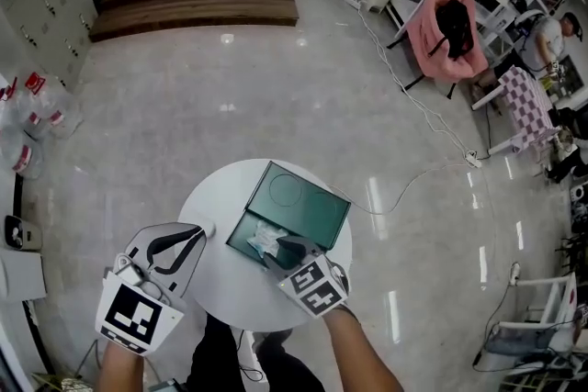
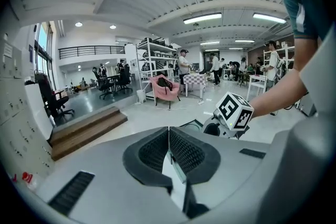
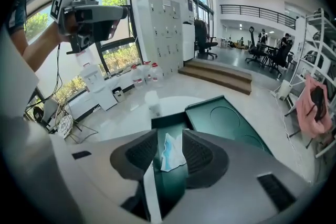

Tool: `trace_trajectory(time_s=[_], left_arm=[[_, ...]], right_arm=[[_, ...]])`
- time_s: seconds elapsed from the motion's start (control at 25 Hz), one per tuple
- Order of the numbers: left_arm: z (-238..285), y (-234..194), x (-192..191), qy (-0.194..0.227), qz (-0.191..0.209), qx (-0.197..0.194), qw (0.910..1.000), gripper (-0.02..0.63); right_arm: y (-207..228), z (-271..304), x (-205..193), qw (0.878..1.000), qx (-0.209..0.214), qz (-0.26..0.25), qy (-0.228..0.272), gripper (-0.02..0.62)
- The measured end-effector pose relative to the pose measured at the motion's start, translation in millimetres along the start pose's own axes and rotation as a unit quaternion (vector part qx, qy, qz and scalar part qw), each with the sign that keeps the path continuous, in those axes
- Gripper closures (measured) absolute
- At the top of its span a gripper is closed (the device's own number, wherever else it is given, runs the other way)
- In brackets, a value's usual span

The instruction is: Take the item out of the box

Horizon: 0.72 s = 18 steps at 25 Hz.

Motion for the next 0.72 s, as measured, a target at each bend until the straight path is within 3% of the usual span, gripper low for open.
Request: trace_trajectory(time_s=[0.4,0.72], left_arm=[[43.5,-7.9,-37.7,-0.018,-0.017,-0.005,0.9997,0.583],[58.1,-20.5,-45.5,-0.021,-0.029,-0.007,0.9993,0.583]], right_arm=[[31.3,75.6,-38.5,0.998,-0.006,-0.006,-0.059,0.437],[43.1,114.8,-50.5,0.993,-0.013,-0.02,-0.112,0.44]])
Point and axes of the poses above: the fingertips, and each gripper's own axes: z forward along the fingers, y to its right, x out of its top, the point moved 10 cm from there along -z, backward along the fingers, and after that the axes turned 3 degrees about -y, right-handed, at the moved point
